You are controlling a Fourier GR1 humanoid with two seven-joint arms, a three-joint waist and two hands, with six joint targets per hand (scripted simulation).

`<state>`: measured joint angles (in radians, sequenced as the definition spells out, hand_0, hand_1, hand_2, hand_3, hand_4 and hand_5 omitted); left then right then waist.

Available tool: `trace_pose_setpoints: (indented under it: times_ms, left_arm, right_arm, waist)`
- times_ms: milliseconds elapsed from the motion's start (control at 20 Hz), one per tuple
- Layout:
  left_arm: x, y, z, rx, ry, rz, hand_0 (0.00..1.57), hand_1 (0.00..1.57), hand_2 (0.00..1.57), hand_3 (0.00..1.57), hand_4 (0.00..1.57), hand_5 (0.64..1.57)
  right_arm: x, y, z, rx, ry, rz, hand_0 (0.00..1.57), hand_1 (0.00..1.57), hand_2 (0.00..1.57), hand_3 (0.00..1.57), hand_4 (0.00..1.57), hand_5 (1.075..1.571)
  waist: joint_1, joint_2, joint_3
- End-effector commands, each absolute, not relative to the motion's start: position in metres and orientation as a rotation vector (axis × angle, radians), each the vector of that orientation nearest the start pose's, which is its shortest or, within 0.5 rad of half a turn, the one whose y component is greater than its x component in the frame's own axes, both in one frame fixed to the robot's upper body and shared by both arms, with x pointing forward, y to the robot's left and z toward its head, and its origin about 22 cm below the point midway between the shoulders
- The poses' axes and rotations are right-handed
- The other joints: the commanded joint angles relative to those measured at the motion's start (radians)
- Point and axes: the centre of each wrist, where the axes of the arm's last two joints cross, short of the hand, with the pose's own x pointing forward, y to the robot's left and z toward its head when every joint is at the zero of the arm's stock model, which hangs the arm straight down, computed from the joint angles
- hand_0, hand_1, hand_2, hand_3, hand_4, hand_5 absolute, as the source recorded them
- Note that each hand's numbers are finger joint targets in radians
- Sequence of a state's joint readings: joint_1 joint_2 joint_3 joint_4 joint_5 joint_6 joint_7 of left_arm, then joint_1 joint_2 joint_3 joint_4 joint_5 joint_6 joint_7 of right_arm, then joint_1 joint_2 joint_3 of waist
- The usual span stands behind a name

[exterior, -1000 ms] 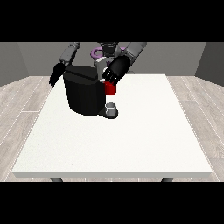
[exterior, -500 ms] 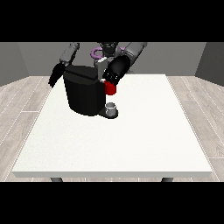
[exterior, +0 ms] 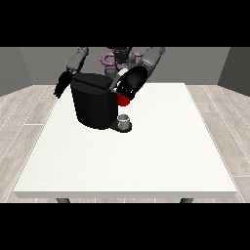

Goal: Insert the coffee pod into the coffee machine and close the lid

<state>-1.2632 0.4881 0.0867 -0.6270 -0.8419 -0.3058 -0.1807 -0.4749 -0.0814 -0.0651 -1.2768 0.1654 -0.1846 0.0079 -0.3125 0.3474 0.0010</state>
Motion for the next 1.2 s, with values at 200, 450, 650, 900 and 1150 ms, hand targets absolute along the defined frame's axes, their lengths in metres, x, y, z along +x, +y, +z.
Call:
trace_pose_setpoints:
  times_ms: [200, 450, 650, 900, 1150]
  left_arm:
    - [0.462, 0.257, 0.279, 0.832, -1.719, -1.116, 1.25, 1.25, 1.21, 0.96, 0.0, 1.571]
    - [0.461, 0.244, 0.299, 0.837, -1.749, -1.142, 1.22, 1.22, 1.2, 0.98, 0.0, 1.571]
    - [0.458, 0.271, 0.293, 0.916, -1.736, -1.149, 1.22, 1.22, 1.17, 0.89, 0.0, 1.571]
    - [0.456, 0.27, 0.298, 0.94, -1.762, -1.214, 0.92, 0.92, 0.98, 0.69, 0.0, 1.571]
    - [0.457, 0.26, 0.312, 1.031, -1.725, -1.2, 0.0, 0.0, 0.67, 0.54, 0.0, 1.571]
  right_arm:
    - [0.352, -0.192, 0.081, -0.258, -1.728, 0.135, 0.0, 0.0, 0.0, 0.0, 0.0, 1.571]
    - [0.358, -0.206, 0.073, -0.28, -1.74, 0.13, 0.0, 0.0, 0.0, 0.0, 0.07, 1.571]
    - [0.342, -0.182, 0.062, -0.264, -1.755, 0.155, 0.0, 0.0, 0.0, 0.0, 0.22, 1.571]
    - [0.354, -0.202, 0.076, -0.28, -1.772, 0.117, 0.0, 0.0, 0.0, 0.0, 0.11, 1.571]
    - [0.36, -0.187, 0.087, -0.292, -1.761, 0.117, 0.0, 0.0, 0.0, 0.0, 0.15, 1.571]
  waist:
    - [-0.024, 0.022, -0.0016]
    - [-0.006, 0.034, -0.0007]
    - [-0.028, 0.03, -0.0011]
    - [-0.004, 0.056, -0.0009]
    - [-0.014, 0.062, -0.0008]
